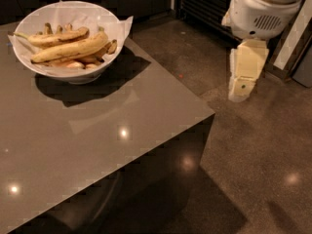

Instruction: Pick banana from white bowl

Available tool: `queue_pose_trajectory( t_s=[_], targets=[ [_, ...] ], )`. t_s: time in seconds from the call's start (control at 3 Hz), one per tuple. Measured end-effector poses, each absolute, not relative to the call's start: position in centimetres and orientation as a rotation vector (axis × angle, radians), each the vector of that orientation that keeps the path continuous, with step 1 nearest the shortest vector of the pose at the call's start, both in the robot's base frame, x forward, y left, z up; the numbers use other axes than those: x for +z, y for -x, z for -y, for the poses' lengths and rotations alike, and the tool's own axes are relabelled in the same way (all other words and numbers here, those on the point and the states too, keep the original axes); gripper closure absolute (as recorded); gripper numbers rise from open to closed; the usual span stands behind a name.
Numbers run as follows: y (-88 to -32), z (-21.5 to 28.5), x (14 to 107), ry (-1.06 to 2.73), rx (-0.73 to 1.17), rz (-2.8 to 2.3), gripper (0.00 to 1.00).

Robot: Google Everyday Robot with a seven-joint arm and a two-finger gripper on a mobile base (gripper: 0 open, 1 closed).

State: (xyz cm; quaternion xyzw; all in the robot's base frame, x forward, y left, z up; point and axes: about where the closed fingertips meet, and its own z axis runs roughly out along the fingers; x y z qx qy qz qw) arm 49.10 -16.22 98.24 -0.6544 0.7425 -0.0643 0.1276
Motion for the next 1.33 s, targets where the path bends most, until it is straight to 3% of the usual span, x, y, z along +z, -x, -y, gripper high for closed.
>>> queue_pose_trajectory(
  t_s=[0.67,1.33],
  targets=[
    [-50.8,15.7,99.0,1.866,-0.166,-2.111,0.00],
    [-56.7,12.7,101.2,1.960,-0.146,-1.956,0.00]
  ],
)
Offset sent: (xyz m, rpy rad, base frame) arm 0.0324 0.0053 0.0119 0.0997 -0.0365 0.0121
